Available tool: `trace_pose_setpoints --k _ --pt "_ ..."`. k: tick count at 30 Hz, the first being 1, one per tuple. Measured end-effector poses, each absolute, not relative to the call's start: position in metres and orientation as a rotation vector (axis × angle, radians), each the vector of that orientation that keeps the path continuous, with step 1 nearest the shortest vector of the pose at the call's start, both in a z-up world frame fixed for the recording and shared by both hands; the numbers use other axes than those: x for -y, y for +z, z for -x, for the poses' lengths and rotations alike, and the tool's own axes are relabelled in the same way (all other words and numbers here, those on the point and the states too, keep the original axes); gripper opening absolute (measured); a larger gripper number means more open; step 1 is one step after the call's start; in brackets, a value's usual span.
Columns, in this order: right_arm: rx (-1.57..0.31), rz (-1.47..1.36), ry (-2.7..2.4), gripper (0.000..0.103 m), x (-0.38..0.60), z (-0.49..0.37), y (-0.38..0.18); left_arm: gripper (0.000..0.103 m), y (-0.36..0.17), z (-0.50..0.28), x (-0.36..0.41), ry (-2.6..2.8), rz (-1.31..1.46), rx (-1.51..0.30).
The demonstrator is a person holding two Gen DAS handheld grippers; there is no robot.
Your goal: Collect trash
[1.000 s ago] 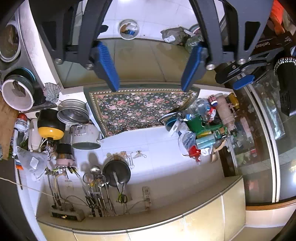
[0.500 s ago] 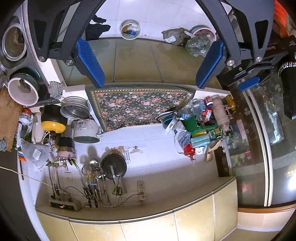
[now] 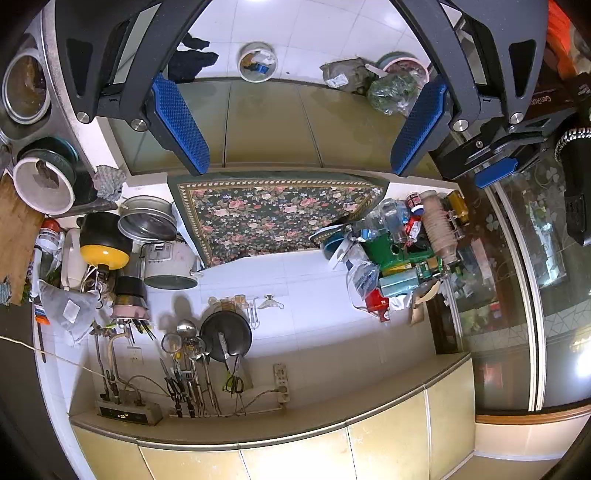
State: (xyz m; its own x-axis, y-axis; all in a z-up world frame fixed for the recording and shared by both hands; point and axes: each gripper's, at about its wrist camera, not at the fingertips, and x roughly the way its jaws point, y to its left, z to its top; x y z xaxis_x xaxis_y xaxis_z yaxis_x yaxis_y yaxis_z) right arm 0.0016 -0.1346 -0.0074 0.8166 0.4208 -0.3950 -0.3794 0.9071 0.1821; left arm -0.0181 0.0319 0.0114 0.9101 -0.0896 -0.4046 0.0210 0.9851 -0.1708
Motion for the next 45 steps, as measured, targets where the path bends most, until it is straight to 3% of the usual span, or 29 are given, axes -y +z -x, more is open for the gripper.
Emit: trace_pose_setpoints --k 45 --pt "-0.447 -0.084 0.403 0.098 0.148 -0.005 -0.006 0.102 0.009 0.01 -0.03 -0.123 0.171 -0.426"
